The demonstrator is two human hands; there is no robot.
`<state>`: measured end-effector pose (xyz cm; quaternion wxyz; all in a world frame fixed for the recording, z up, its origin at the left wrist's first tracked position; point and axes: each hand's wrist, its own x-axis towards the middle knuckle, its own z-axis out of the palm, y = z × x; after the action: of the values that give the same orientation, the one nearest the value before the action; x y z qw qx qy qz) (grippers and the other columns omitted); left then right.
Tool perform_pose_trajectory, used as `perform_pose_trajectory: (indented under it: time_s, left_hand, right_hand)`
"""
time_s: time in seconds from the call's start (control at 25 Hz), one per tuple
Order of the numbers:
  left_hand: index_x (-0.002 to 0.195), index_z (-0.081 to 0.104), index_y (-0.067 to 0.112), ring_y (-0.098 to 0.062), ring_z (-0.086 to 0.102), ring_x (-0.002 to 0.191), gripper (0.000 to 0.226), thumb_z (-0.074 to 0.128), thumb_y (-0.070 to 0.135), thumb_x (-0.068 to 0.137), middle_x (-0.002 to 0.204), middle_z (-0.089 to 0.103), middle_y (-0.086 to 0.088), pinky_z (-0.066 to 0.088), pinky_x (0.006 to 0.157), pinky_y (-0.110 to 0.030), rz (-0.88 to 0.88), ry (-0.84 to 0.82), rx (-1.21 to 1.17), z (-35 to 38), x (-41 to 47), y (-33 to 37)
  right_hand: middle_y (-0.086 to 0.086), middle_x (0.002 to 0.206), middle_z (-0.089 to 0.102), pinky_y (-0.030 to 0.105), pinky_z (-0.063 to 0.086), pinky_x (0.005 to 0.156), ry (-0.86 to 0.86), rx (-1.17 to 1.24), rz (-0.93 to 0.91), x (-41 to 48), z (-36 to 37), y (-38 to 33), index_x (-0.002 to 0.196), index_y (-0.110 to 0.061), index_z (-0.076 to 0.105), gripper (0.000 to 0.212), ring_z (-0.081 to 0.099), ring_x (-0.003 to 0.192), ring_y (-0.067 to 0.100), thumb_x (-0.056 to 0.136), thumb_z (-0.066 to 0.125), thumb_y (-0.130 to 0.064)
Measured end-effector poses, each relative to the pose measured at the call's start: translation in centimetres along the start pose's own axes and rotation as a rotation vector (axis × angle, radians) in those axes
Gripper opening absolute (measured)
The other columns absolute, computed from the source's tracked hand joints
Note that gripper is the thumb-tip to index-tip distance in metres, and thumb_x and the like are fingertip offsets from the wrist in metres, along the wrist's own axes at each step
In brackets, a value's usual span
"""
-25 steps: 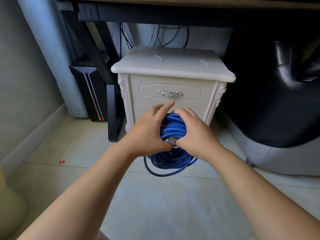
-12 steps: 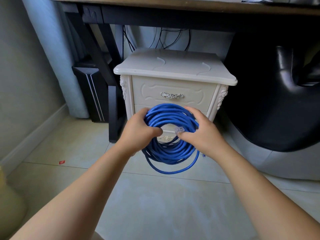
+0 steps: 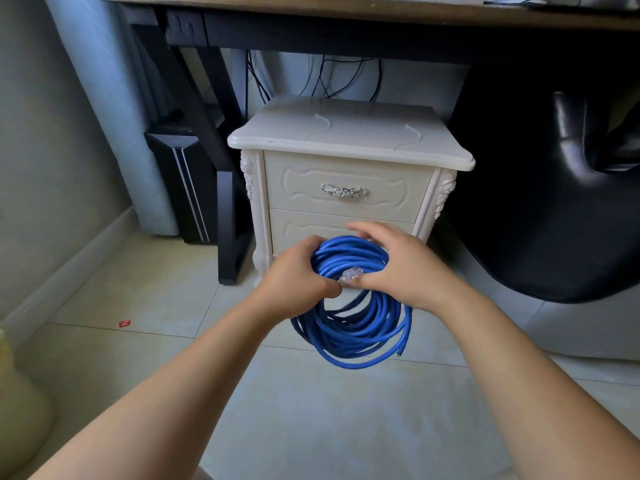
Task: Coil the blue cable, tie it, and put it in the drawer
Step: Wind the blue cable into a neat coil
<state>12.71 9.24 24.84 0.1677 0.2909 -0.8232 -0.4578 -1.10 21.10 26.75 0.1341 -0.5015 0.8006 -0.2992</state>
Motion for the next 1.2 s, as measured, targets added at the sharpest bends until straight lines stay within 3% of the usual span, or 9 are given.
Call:
perform_pose_trajectory:
  time_s: [0.24, 0.44, 0.56, 0.72, 0.8, 1.04, 1.2]
  left_hand:
    - [0.109, 0.06, 0.023, -0.021, 0.07, 0.079, 0.047, 0.077, 0.003, 0.07, 0.091, 0.071, -0.004, 0.06, 0.077, -0.038, -0.023, -0.19, -0.086, -0.4, 0.1, -0.4]
    - [0.117, 0.056, 0.026, -0.01, 0.07, 0.095, 0.07, 0.087, 0.042, 0.057, 0.103, 0.072, 0.006, 0.055, 0.088, -0.031, -0.073, -0.448, -0.144, -1.0, 0.1, -0.8]
    - [0.116, 0.056, 0.026, -0.003, 0.069, 0.091, 0.072, 0.079, 0.061, 0.057, 0.1, 0.071, 0.01, 0.051, 0.08, -0.023, -0.092, -0.497, -0.121, -0.9, 0.3, 0.0]
    - [0.111, 0.061, 0.027, -0.006, 0.07, 0.091, 0.053, 0.087, 0.033, 0.065, 0.098, 0.074, 0.01, 0.056, 0.089, -0.031, -0.038, -0.49, 0.063, -0.4, 0.5, 0.2]
    - [0.105, 0.063, 0.023, -0.011, 0.071, 0.085, 0.044, 0.083, 0.024, 0.066, 0.092, 0.074, 0.004, 0.058, 0.086, -0.037, -0.014, -0.445, 0.116, -0.5, 0.6, 0.0]
    - [0.104, 0.064, 0.016, -0.022, 0.07, 0.081, 0.043, 0.081, 0.021, 0.065, 0.088, 0.071, -0.006, 0.056, 0.085, -0.046, -0.031, -0.4, -0.083, -1.9, 1.2, -1.2]
    - [0.108, 0.063, 0.012, -0.021, 0.064, 0.075, 0.052, 0.08, 0.022, 0.06, 0.081, 0.065, -0.005, 0.053, 0.083, -0.053, -0.039, -0.281, -0.336, -2.7, 1.6, -2.3]
  right_hand:
    - [-0.022, 0.13, 0.057, 0.028, 0.044, 0.104, -0.177, 0.09, 0.061, 0.3, 0.0, 1.0, 0.136, -0.047, 0.047, 0.079, 0.055, 0.118, 0.002, 0.067, 0.085, -0.046]
    - [-0.017, 0.108, 0.066, 0.029, 0.052, 0.091, -0.209, 0.1, 0.045, 0.0, 0.3, 1.5, 0.118, -0.042, 0.059, 0.059, 0.064, 0.097, 0.001, 0.066, 0.086, -0.032]
    - [-0.015, 0.102, 0.067, 0.032, 0.056, 0.083, -0.245, 0.027, 0.034, -0.2, 0.4, 0.9, 0.111, -0.045, 0.056, 0.056, 0.065, 0.09, 0.006, 0.065, 0.085, -0.033]
    - [-0.016, 0.114, 0.063, 0.028, 0.05, 0.088, -0.233, -0.098, -0.025, -0.2, 0.9, 0.1, 0.13, -0.048, 0.045, 0.079, 0.06, 0.102, 0.008, 0.062, 0.08, -0.027]
    - [-0.015, 0.115, 0.062, 0.024, 0.048, 0.086, -0.215, -0.08, -0.034, -0.3, 1.0, -0.1, 0.137, -0.05, 0.039, 0.087, 0.058, 0.1, 0.008, 0.063, 0.079, -0.026]
    - [-0.018, 0.131, 0.053, 0.016, 0.047, 0.089, -0.229, 0.181, 0.049, -0.3, 0.0, 0.7, 0.146, -0.05, 0.029, 0.099, 0.061, 0.105, -0.002, 0.068, 0.083, -0.02]
    - [-0.022, 0.138, 0.05, 0.023, 0.044, 0.099, -0.194, 0.401, 0.152, -1.0, 0.9, 2.3, 0.149, -0.05, 0.018, 0.118, 0.057, 0.117, -0.002, 0.06, 0.092, -0.028]
